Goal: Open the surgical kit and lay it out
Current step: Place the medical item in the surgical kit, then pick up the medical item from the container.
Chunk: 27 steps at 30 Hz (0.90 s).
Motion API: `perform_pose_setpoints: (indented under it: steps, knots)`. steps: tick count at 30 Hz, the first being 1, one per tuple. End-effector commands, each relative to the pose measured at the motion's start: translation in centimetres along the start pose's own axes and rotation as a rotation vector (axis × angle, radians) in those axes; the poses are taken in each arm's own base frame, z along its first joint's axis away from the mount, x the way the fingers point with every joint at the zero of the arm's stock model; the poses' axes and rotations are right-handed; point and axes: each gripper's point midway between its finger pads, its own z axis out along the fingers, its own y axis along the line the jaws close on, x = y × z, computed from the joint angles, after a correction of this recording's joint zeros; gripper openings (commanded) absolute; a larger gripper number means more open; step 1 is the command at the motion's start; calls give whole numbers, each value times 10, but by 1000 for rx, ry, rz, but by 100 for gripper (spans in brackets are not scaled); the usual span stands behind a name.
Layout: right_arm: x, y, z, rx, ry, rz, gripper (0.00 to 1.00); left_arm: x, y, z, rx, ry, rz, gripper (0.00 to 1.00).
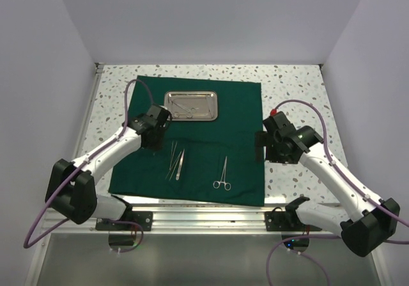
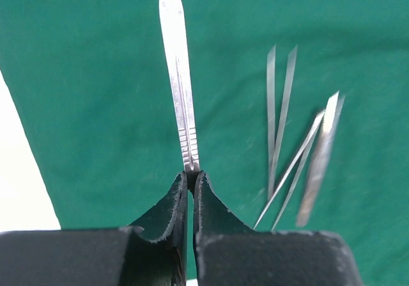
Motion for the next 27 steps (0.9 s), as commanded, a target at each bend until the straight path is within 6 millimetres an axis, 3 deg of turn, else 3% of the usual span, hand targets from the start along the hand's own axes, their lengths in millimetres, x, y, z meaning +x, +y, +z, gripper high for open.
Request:
perform_pose_setpoints:
  steps: [1,7,8,9,10,12,13,14,16,19,20,21,22,23,27]
  knots:
    - [-11,7,-1,-27,-20,-9,98,19,12,-3,-66,40,-57,0]
    - [-16,11,-2,-29,-17,-17,99,36,25,2,-161,149,-45,3]
    - [-17,12,-2,-31,-18,-18,98,39,25,3,-168,164,-39,11]
    - [-17,12,-2,-30,-15,-20,98,46,25,7,-172,200,-29,28]
    - [-18,12,-2,-26,-12,-26,98,49,23,10,-169,218,-22,55]
    - [-20,11,-2,-21,-15,-27,98,52,21,13,-160,237,-21,71]
    - [-21,11,-3,-17,-18,-30,98,50,20,13,-157,233,-25,87]
    - [-21,10,-3,-11,-14,-32,99,46,18,11,-152,224,-27,89]
    - [-24,10,-3,-7,-20,-33,98,23,15,5,-141,181,-29,90]
    - [-25,11,-2,1,-16,-33,98,-31,4,-3,-112,79,-28,90]
    - [-25,11,0,3,-11,-34,99,-61,-6,-1,-85,34,-41,90]
    - [-25,13,1,1,-8,-31,98,-78,-14,1,-64,7,-40,88]
    - [-25,13,2,3,-2,-28,98,-93,-23,4,-39,-13,-39,88]
    - [-26,15,1,-1,1,-21,98,-122,-36,13,-14,-46,-52,87]
    - [-34,21,-1,-1,8,0,99,-185,-82,49,90,-87,-72,83]
